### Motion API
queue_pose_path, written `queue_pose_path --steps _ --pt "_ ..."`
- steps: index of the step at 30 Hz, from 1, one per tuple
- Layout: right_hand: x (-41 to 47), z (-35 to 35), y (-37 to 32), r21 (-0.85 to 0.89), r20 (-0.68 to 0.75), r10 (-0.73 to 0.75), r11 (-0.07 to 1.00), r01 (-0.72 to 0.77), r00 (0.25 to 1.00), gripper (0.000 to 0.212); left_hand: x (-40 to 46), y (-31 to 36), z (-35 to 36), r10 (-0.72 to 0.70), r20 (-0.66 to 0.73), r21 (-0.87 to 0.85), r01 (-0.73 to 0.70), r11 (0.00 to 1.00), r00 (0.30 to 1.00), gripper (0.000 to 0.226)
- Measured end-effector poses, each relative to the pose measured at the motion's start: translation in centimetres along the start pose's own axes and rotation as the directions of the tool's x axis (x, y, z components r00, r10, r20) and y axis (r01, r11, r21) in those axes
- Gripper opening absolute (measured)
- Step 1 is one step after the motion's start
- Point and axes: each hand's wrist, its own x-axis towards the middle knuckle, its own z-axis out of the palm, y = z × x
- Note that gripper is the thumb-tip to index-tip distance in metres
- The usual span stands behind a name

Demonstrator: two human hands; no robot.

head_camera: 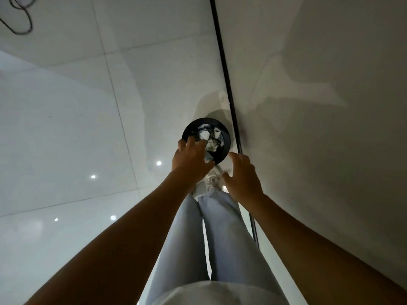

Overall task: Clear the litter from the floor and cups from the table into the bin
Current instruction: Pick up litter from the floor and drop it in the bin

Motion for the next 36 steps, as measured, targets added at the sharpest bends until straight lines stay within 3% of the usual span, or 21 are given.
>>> queue_pose_path --steps 4,10,16,19,26,36 --pt "0.4 -1.1 1.2 -0.004 0.023 -0.013 1.000 0.013 1.000 0.058 2.5 0.9 1.3 -0.086 0.133 0.021 0.083 0.996 0.987 0.084" --pt "0.2 -3.0 -1.0 -0.094 0.096 -0.100 0.990 0.109 0.990 0.057 -0.8 -0.7 -0.1 -0.138 -0.051 -0.065 0.134 0.989 0.989 0.056" --pt "-2.2 -3.8 -8.2 -0.264 0.218 -0.311 0.894 0.362 0.925 0.054 -9.1 -3.4 -2.4 -0.283 -0.142 -0.178 0.257 0.950 0.949 0.052" --pt "-4.3 -3.0 -12.3 -0.361 0.299 -0.416 0.783 0.506 0.858 0.053 -13.6 -4.9 -3.1 -0.379 -0.182 -0.231 0.335 0.913 0.907 0.050" --pt "-13.5 2.8 -20.3 -0.489 0.531 -0.563 0.407 0.771 0.634 0.053 -27.1 -9.0 -1.5 -0.664 -0.216 -0.455 0.528 0.717 0.716 0.048" --pt "-34.5 19.1 -19.3 -0.411 0.793 -0.497 -0.012 0.911 0.352 0.055 -49.2 -11.8 11.9 -0.905 -0.058 -0.682 0.645 0.345 0.422 0.048"
